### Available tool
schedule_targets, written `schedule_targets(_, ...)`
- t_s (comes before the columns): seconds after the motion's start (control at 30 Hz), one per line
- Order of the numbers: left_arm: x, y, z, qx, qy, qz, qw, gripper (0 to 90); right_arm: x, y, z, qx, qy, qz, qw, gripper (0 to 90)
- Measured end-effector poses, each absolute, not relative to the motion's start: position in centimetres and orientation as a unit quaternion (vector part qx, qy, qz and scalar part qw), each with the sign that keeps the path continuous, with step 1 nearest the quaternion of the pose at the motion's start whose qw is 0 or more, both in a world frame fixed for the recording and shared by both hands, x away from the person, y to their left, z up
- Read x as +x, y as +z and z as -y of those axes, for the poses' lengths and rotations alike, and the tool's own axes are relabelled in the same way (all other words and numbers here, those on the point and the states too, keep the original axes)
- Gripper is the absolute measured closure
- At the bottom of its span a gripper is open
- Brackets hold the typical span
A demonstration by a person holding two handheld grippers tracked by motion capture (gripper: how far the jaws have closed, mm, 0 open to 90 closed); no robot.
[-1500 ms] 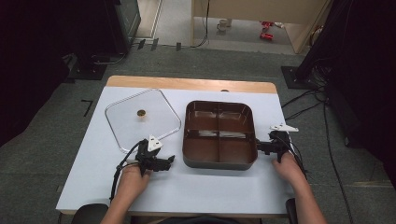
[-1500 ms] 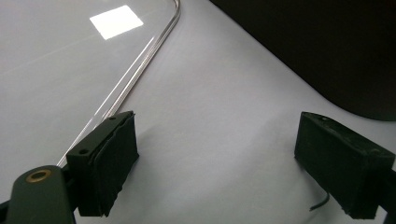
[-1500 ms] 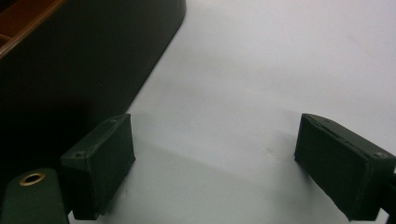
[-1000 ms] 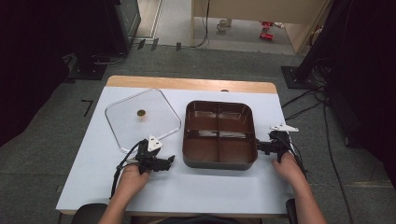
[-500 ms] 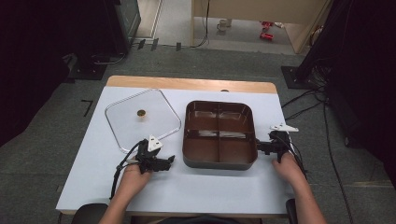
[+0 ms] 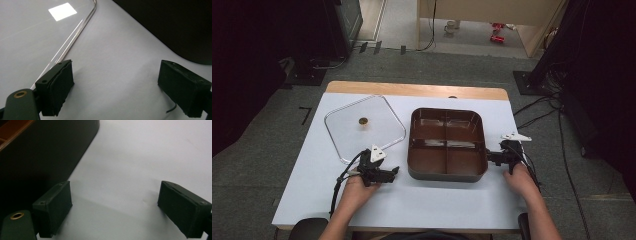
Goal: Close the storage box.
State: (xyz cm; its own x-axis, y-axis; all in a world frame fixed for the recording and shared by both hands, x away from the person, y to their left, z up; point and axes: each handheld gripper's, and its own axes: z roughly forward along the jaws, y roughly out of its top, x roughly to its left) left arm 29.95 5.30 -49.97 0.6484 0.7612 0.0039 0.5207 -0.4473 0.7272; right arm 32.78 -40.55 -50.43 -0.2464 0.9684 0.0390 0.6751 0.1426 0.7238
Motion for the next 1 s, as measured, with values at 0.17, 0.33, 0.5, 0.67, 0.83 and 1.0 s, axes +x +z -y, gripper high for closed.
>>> schedule_targets(0.17,30.0,-50.0,-5.3,0.835,0.167,-0.384,0.357,12.6,32.8,-50.4,40.5,0.571,0.322,-0.72,0.228,11.5)
schedule_targets(0.33,30.0,-50.0,-4.8,0.831,0.17,-0.396,0.352,10.6,32.8,-50.4,40.5,0.571,0.322,-0.72,0.227,11.6)
schedule_targets(0.5,30.1,-49.7,-4.1,0.825,0.174,-0.418,0.337,9.7,32.8,-50.4,40.5,0.571,0.323,-0.72,0.227,11.6)
schedule_targets(0.67,30.2,-49.7,-4.0,0.825,0.174,-0.421,0.335,10.0,32.8,-50.4,40.5,0.571,0.323,-0.72,0.227,11.5)
schedule_targets(0.83,30.2,-49.4,-3.4,0.834,0.173,-0.404,0.334,15.4,32.8,-50.4,40.5,0.57,0.323,-0.72,0.228,11.5)
schedule_targets(1.0,30.2,-49.1,-2.9,0.843,0.162,-0.393,0.329,16.1,32.8,-50.4,40.5,0.57,0.323,-0.72,0.228,11.5)
